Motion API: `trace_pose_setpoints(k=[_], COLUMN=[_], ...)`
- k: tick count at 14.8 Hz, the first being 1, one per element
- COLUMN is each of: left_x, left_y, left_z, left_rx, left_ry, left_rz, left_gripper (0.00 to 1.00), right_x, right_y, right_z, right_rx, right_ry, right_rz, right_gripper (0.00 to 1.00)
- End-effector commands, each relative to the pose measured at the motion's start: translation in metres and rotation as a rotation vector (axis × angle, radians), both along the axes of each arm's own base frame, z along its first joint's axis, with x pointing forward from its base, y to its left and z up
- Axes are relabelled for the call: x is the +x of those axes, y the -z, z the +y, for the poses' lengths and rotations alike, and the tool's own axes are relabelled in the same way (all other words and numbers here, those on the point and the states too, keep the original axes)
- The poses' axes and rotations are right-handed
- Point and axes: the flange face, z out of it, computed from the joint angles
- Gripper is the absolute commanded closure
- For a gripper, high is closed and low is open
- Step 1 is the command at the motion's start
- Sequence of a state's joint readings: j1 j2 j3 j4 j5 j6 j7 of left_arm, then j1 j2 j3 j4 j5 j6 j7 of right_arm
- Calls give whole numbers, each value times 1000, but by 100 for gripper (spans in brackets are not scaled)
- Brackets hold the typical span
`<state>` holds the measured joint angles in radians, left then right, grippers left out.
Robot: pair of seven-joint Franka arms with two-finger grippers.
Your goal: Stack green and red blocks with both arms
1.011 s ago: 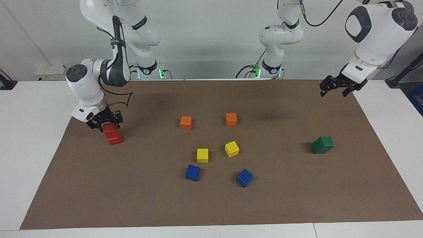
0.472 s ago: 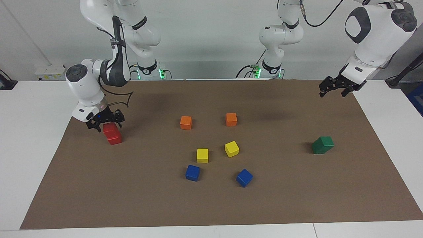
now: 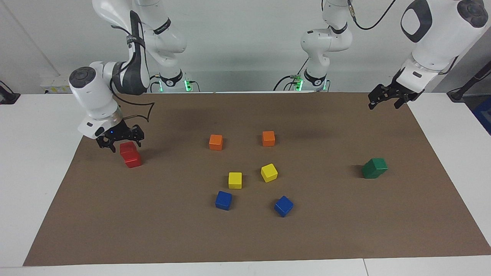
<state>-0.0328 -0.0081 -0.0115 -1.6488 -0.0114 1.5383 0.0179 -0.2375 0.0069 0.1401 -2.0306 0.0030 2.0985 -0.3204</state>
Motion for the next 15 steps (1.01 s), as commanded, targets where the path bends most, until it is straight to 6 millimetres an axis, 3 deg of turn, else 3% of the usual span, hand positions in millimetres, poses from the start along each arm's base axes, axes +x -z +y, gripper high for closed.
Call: trace_pose_setpoints(k=[1, 4, 7, 10, 15], left_x=[4, 6, 7, 9, 12], left_y=[-1, 0, 3, 2, 2], left_z=[-22, -29, -29, -38, -39], left_rx=[30, 29, 28, 23, 18], left_ry=[27, 8, 3, 24, 27], left_rz=[-3, -29, -43, -60, -92], left_gripper=[0, 0, 0, 0, 0], right_x=[1, -24, -49, -52, -35], right_y=[-92, -170, -210, -207, -200], right_z=[6, 13, 17, 18, 10], right_rx=[24, 17, 36, 39, 8], right_ry=[42, 73, 92, 159, 195], right_rz=[-8, -46, -33, 0, 72], right_gripper=[0, 0, 0, 0, 0])
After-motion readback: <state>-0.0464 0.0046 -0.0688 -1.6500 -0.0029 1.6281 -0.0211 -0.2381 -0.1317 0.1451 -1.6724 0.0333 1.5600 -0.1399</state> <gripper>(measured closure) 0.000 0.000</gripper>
